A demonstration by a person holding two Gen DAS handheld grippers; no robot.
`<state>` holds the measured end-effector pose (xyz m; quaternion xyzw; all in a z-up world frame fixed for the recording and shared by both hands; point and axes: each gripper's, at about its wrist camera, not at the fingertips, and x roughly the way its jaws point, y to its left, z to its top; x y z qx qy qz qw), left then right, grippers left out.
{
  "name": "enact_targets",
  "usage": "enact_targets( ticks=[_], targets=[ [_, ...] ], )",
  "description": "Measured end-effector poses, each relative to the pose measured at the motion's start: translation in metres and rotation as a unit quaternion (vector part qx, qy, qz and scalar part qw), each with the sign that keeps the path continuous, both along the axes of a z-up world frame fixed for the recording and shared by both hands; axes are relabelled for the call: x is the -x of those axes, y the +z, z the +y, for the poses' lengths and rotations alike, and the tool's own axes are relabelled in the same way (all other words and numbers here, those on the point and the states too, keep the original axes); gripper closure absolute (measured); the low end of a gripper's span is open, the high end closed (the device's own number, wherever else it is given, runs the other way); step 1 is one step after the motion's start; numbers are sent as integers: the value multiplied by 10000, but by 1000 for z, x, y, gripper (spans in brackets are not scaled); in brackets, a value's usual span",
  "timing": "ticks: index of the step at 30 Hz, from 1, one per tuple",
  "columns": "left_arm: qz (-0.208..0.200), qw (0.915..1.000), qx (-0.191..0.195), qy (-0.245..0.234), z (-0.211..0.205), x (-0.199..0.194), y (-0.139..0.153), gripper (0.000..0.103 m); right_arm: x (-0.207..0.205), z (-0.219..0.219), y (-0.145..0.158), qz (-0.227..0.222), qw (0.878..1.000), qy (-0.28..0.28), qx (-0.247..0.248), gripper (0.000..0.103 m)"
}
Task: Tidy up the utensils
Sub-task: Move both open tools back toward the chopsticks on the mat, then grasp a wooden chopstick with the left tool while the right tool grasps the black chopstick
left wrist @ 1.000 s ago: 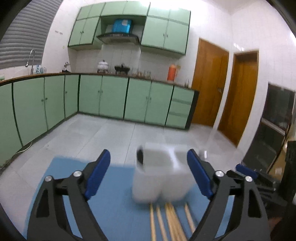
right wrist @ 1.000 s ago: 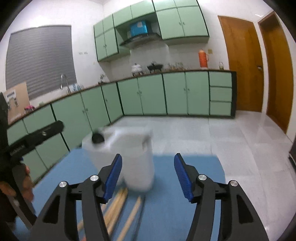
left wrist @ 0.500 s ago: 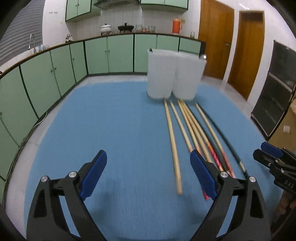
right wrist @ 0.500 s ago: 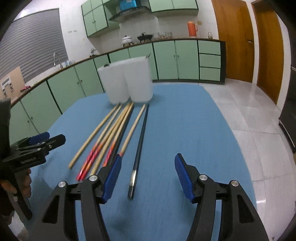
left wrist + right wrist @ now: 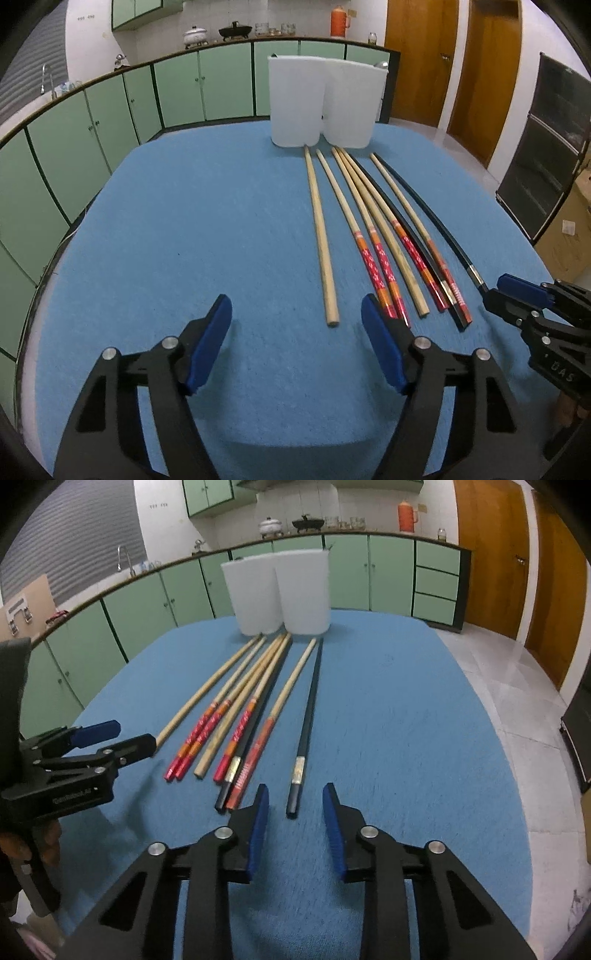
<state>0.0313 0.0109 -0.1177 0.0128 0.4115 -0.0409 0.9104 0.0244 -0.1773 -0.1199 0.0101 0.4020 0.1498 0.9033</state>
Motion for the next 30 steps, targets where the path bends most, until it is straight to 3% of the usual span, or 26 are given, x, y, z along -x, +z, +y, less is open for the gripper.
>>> enact_targets(
  ticks=[5, 10, 13, 16, 18, 20, 30],
  targets=[
    [220, 9998, 13, -26, -7, -8, -4, 41, -4, 1, -4, 95, 9999, -28, 60, 77],
    [255, 9997, -4, -22, -11, -9, -5, 42, -6, 5, -5, 87, 9998, -43, 188, 78],
    [248, 9997, 7, -8, -12, -8, -5, 51, -5, 9, -5, 74, 9995, -59, 300, 81],
    [225, 9997, -8, -43, -14, -7, -4, 69, -4, 14, -5, 45, 9990, -36, 436, 90],
    [218, 9997, -2, -101, -16, -7, -3, 89, -4, 14, -5, 46, 9990, -37, 437, 95],
    [242, 9996, 60, -157, -17, -6, -3, 97, -5, 11, -5, 70, 9994, -47, 335, 95],
    [0, 9999, 22, -117, -12, 7, 16, 97, -1, -7, 8, -59, 9997, -222, 100, 96]
  ],
)
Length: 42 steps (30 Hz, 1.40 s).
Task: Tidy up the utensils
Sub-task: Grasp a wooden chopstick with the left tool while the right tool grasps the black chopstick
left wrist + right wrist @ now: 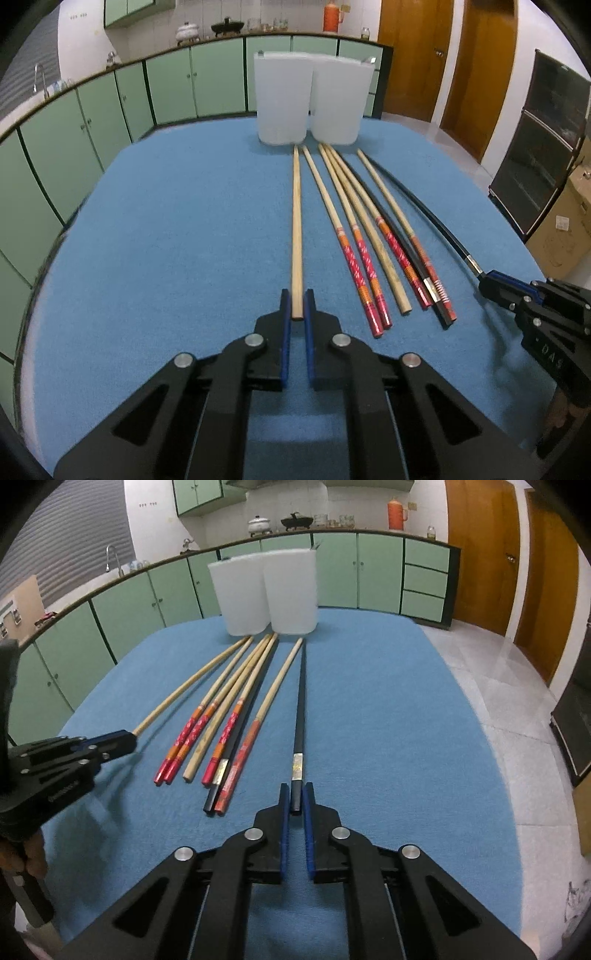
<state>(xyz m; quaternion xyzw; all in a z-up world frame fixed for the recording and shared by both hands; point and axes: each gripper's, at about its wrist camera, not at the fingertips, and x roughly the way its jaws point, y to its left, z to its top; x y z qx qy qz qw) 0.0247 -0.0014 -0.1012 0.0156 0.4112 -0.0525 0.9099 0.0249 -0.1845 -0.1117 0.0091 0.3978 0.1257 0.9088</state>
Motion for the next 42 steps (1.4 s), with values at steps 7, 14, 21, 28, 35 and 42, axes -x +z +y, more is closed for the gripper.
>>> enact_targets(
  ticks=[7, 14, 21, 28, 35, 42],
  targets=[
    [-619, 9980, -118, 95, 7, 11, 50, 97, 3, -12, 35, -391, 9992, -64, -1, 96],
    [-1123, 9936, -78, 131, 12, 14, 96, 97, 2, -21, 79, -860, 9963, -5, -26, 97],
    [-1534, 9881, 59, 115, 16, 5, 132, 97, -7, -33, 117, -1241, 9918, 59, -289, 97],
    [-1817, 9829, 301, 28, 17, -7, 162, 97, -31, -44, 155, -1408, 9869, 265, -737, 97],
    [-2098, 9762, 554, -54, 22, -19, 193, 97, -47, -47, 188, -1572, 9823, 602, -816, 97],
    [-2538, 9650, 630, -173, 20, -40, 230, 97, -73, -40, 235, -1969, 9737, 879, -741, 97]
  ],
)
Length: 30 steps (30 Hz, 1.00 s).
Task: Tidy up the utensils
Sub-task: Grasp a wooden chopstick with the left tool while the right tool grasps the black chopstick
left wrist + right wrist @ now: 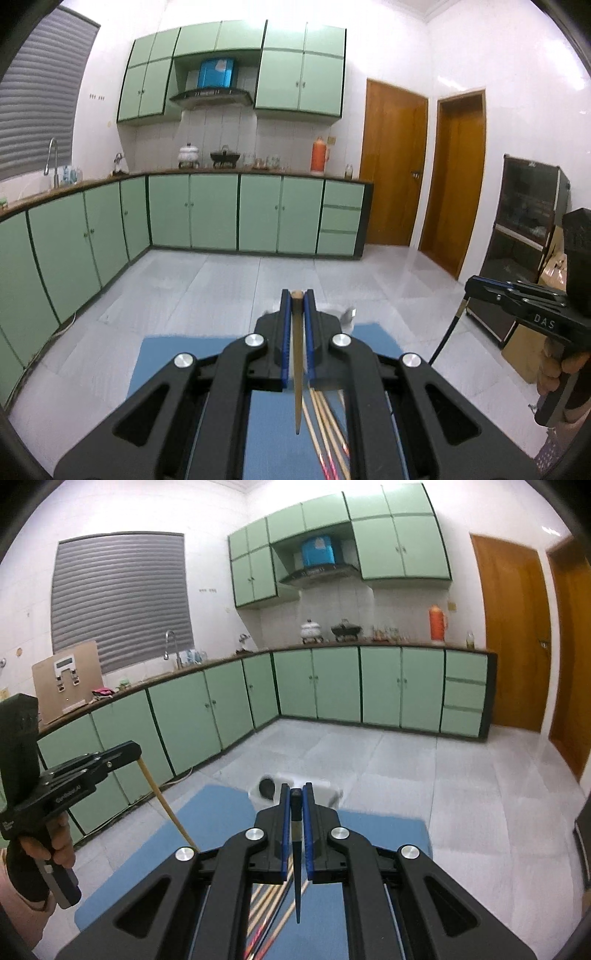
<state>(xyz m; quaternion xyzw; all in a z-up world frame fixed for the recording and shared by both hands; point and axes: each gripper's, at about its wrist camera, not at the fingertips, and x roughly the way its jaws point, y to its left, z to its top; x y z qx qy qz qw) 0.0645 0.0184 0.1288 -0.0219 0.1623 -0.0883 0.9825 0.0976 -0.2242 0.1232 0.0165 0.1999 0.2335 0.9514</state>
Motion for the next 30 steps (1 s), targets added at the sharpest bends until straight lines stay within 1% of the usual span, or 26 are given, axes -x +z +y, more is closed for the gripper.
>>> enact_targets(
  ticks=[2, 8, 10, 13, 15, 17, 19, 21, 25, 30],
  targets=[
    [-157, 9999, 8, 1, -2, -10, 11, 97, -9, 3, 13, -134, 9999, 7, -2, 97],
    [-660, 9978, 20, 18, -13, -51, 46, 97, -50, 12, 62, -589, 9980, -45, -234, 97],
    [-769, 9970, -22, 35, -19, -66, 52, 97, -66, 15, 74, -690, 9970, -48, -348, 97],
    [-850, 9963, -77, 53, -29, -90, 53, 97, -88, 19, 80, -771, 9961, -99, -410, 97],
    [-833, 9965, -95, 37, -33, -106, 48, 97, -107, 26, 75, -725, 9966, -136, -372, 97],
    [-779, 9968, -165, 54, -39, -124, 37, 97, -123, 33, 64, -641, 9974, -197, -265, 97],
    [-657, 9976, -227, 57, -42, -141, 25, 97, -139, 41, 49, -505, 9984, -229, -143, 97],
    [-505, 9984, -254, 57, -43, -155, 10, 97, -153, 46, 30, -305, 9993, -201, -122, 97],
    [-156, 9993, -326, 6, -47, -178, -18, 97, -165, 53, 2, -23, 9999, -106, -97, 97],
    [146, 9992, -359, -19, -38, -184, -42, 96, -170, 58, -18, 235, 9997, 10, -47, 97]
  ],
)
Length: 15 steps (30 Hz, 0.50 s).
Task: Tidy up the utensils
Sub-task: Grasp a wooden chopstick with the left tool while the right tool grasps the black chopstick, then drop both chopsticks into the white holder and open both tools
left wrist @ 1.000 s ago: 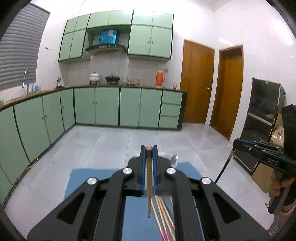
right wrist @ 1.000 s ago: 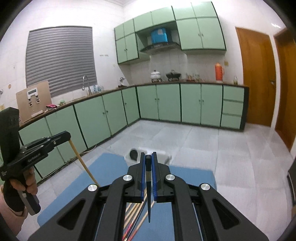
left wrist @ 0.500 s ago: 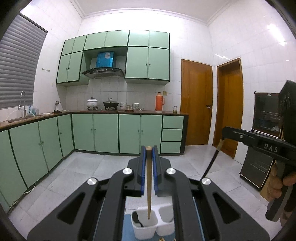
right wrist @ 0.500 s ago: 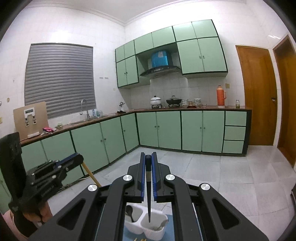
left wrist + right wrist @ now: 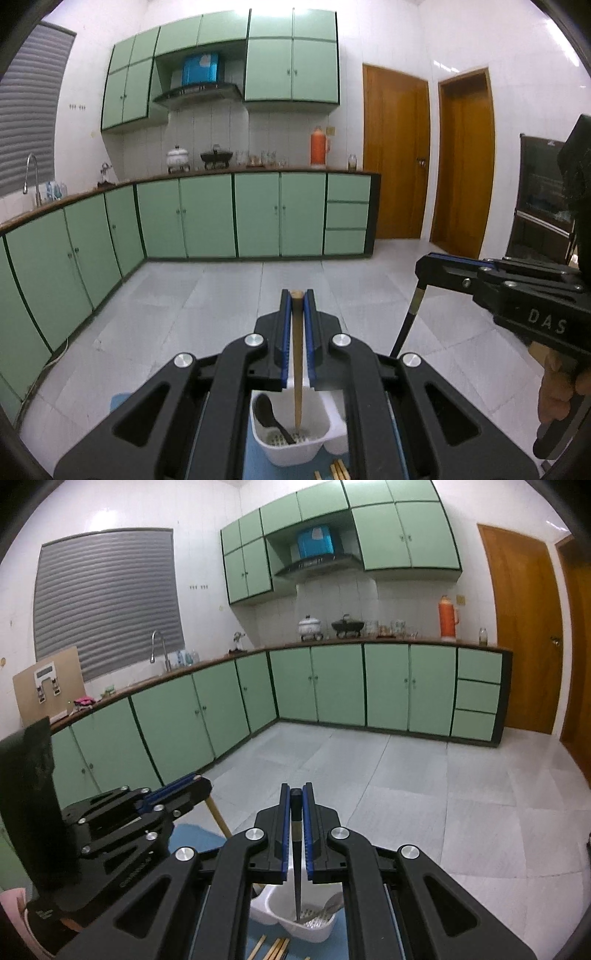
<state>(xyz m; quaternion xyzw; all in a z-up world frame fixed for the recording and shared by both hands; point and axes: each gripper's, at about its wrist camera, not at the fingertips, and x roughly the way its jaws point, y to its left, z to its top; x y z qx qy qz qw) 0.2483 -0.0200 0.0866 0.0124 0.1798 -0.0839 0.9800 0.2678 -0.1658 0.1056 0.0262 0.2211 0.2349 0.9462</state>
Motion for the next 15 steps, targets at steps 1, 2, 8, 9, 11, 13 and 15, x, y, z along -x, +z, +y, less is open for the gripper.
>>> enact_targets(
  ticks=[1, 2, 8, 9, 11, 13, 15],
  targets=[
    [58, 10000, 5, -1, 1, 0, -4, 96, 0, 1, -4, 47, 10000, 9, 34, 96],
    [77, 10000, 15, 3, 4, 1, -8, 95, 1, 1, -8, 90, 9999, 23, 45, 96],
    [64, 9999, 138, 13, 15, 21, -12, 67, 17, -12, -16, 81, 9999, -99, -106, 65],
    [36, 9999, 152, 29, 16, 25, -10, 57, 23, -16, -15, 12, 9998, -168, -124, 61],
    [-76, 9997, 219, 63, 21, 41, -7, 50, 36, -21, -13, -102, 9995, -279, -133, 51],
    [-149, 9994, 257, 151, 24, 62, -5, 43, 52, -26, -13, -195, 9989, -394, -154, 43],
    [-165, 9993, 298, 175, 26, 77, -5, 36, 71, -31, -15, -313, 9980, -524, -183, 35]
  ],
)
